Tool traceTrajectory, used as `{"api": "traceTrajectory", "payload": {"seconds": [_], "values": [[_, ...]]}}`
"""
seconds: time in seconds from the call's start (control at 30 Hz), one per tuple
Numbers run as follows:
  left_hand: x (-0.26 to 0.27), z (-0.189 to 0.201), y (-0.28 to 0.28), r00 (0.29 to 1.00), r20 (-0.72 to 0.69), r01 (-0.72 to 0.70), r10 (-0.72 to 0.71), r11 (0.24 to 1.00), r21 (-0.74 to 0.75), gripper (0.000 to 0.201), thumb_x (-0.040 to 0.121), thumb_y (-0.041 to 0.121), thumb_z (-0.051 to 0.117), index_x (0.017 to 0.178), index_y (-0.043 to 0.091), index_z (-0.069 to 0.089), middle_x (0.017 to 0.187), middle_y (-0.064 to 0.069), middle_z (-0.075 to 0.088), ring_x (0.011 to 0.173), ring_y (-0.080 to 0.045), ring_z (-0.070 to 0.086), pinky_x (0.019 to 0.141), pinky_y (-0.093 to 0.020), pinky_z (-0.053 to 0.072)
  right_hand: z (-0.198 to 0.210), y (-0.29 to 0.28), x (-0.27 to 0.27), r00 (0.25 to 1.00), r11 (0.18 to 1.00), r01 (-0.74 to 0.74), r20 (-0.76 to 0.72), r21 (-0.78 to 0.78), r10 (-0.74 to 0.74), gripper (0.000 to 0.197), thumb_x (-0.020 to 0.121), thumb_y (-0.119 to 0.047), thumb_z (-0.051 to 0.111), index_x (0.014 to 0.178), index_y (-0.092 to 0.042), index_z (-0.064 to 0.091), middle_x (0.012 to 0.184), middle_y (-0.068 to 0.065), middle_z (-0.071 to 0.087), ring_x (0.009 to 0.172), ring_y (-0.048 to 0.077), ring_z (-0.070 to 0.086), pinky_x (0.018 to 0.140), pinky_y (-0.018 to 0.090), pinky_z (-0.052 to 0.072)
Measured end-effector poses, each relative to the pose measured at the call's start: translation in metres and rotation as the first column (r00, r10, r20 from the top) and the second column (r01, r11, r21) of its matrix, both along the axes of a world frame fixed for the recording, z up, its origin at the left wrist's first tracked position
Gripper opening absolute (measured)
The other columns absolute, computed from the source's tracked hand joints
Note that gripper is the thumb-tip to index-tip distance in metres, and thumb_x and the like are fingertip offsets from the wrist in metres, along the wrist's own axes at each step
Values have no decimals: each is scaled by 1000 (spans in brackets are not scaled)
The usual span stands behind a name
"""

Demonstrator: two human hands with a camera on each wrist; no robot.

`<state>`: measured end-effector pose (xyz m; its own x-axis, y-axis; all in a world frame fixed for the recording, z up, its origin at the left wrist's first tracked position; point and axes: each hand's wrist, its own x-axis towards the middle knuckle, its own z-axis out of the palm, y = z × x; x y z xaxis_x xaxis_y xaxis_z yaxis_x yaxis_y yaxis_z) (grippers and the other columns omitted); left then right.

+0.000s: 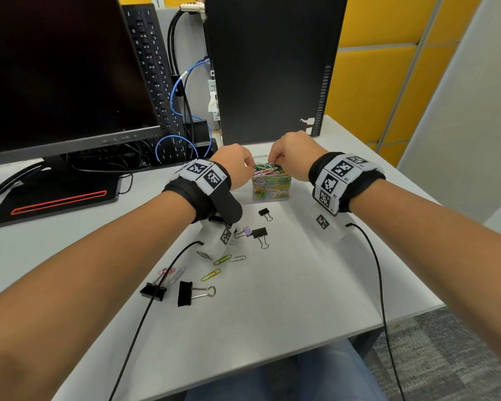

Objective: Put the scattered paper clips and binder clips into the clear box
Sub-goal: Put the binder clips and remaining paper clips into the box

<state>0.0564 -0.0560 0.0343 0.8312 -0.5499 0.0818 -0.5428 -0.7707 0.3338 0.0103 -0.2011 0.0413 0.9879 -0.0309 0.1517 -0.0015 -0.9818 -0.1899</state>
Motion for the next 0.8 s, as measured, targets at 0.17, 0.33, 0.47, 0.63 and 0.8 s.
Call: {"api": "traceTrajectory", "payload": {"seconds": [0.17,0.33,0.47,0.63,0.8], "values": [[-2,2,2,997,38,67,-66,997,-28,25,92,16,52,106,12,72,107,-4,70,101,-20,61,89,-25,44,-2,-1,-2,1000,999,15,-5,29,-15,33,93,-4,48,118,-14,67,127,6,62,117,25,56,102,35,46],[-4,3,0,996,51,76,-70,989,-124,18,88,10,59,100,11,73,102,-5,71,98,-20,65,92,-27,48,-1,-1,-2,999,994,40,10,100,-42,29,92,-5,47,110,-14,69,122,7,64,113,26,58,99,39,50],[-5,0,-3,994,26,106,-103,974,-201,15,84,5,62,97,9,71,98,-6,72,94,-19,66,91,-29,51,-2,-1,-5,999,987,18,40,162,-25,28,91,-13,47,106,-13,70,112,5,67,104,23,61,90,34,52],[1,0,2,997,57,71,-59,964,-255,14,83,3,61,93,8,69,92,-6,69,80,-13,59,84,-26,51,-5,-3,-5,998,991,-6,64,133,-3,23,90,-21,53,104,-16,71,111,3,67,101,19,60,83,27,45],[6,-2,9,998,62,10,-3,992,-125,21,86,21,62,104,10,65,99,-4,67,93,-18,62,86,-29,50,-4,-6,-9,998,980,16,53,199,-27,26,89,-17,53,111,-18,67,122,5,60,106,21,58,84,27,43]]}}
